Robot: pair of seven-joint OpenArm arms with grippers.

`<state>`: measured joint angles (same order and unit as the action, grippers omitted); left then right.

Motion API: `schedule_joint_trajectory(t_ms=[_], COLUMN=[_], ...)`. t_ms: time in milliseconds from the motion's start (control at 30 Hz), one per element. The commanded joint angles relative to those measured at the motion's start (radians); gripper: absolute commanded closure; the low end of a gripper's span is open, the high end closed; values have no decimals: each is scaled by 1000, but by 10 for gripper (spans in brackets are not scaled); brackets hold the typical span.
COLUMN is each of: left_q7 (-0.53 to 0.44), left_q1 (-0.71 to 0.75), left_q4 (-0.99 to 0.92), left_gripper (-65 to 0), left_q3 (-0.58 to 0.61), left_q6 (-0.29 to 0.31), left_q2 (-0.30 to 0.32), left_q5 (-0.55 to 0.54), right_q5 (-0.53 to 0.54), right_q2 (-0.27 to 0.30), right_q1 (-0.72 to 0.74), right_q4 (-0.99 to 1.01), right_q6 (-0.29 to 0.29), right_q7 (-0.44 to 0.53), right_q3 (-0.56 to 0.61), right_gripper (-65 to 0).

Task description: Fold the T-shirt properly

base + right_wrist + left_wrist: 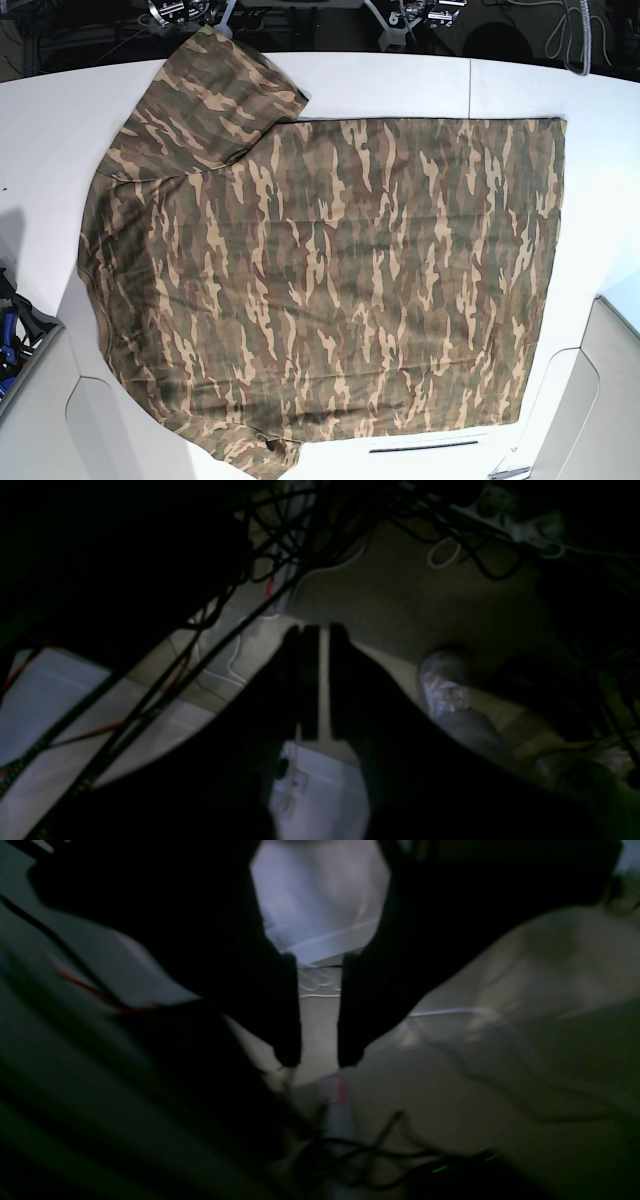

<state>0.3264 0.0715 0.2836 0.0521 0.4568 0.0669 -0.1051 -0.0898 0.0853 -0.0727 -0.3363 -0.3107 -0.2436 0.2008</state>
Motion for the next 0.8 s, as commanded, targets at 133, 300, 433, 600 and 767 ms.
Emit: schedule_joint_trajectory(t_ms=[133, 300, 433, 600, 767], left_q7=[-12, -19, -19, -13, 37], left_q1=[43, 126, 211, 327, 441], left_q4=[46, 166, 285, 447, 617], left_gripper=[-166, -166, -166, -166, -166], left_q3=[0, 0, 0, 0, -2], left_q6=[109, 109, 110, 109, 109], left_q2=[16, 54, 91, 131, 172], left_q5=[-3, -6, -11, -78, -184], right_q5=[0, 0, 1, 119, 315], right_q2=[1, 9, 39, 108, 181], right_q1=[-55, -157, -257, -381, -510], right_q4=[-52, -171, -307, -488, -694], right_q6=[-10, -11, -58, -203, -273], right_q7=[-4, -4, -4, -9, -189], right_q3=[-2, -2, -2, -2, -2], right_gripper=[-24, -24, -24, -24, -24])
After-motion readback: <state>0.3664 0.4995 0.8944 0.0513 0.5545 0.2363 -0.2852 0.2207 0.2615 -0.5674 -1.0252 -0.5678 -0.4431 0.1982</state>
